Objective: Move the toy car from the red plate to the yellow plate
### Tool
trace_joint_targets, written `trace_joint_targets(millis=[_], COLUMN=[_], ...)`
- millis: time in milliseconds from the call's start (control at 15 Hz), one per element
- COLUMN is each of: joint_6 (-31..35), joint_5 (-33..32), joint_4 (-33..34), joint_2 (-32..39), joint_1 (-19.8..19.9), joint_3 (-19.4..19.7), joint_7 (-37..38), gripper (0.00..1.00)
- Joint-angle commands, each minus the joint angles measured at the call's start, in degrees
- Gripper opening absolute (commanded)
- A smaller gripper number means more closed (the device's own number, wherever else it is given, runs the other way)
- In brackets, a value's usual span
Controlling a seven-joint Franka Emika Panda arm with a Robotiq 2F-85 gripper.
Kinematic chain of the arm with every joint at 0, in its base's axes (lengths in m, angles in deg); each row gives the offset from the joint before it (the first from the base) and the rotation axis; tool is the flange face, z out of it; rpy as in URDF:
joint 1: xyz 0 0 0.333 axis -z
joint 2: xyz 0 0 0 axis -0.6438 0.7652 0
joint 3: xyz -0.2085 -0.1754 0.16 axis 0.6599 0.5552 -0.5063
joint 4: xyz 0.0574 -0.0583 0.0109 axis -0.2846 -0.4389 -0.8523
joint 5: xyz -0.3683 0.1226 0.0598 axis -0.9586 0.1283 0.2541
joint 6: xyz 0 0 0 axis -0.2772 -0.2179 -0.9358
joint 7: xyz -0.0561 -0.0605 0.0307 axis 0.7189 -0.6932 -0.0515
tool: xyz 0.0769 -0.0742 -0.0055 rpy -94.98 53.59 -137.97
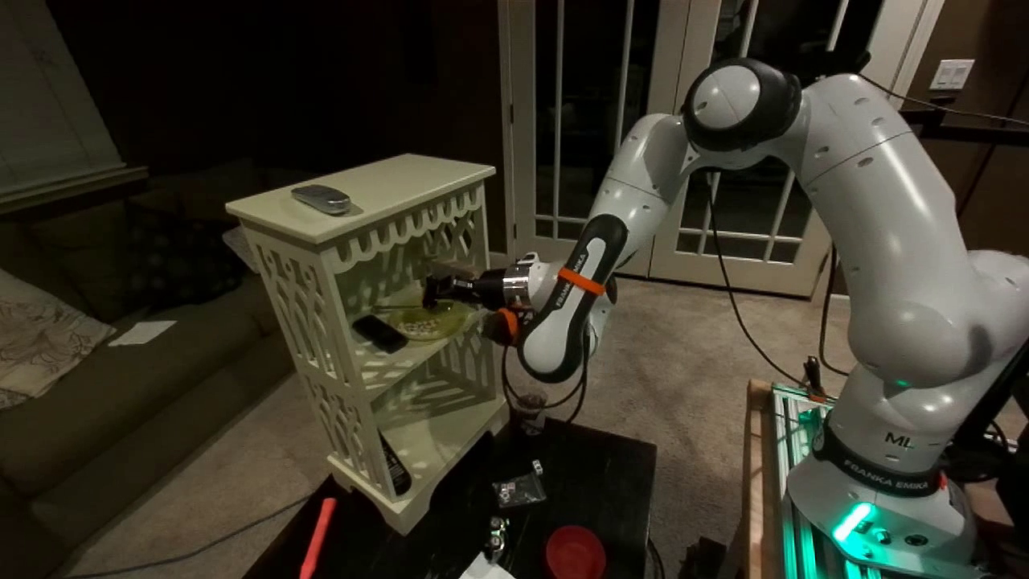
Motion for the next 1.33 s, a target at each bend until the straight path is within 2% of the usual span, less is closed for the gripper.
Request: trace_joint_targets(millis=[0,267,533,867,1267], joint_6=[-1.5,-5.2,-8.2,-11.5,-17.9], joint_5=[6.8,10.6,12.4,14.5,14.5], joint_4=[6.4,9.7,11.8,15.7,17.0], joint_2=[-1.3,-0.4,0.8,3.2,4.8], joint_1=[-10.2,-16.9,-20.0,-20.9,-21.3], joint_3=[9.9,17.3,21.2,23.8,25.0], joint_7=[5.9,6.1,5.3,4.9,3.3], gripper=[0.06,0.06,0.06,0.06,0.06])
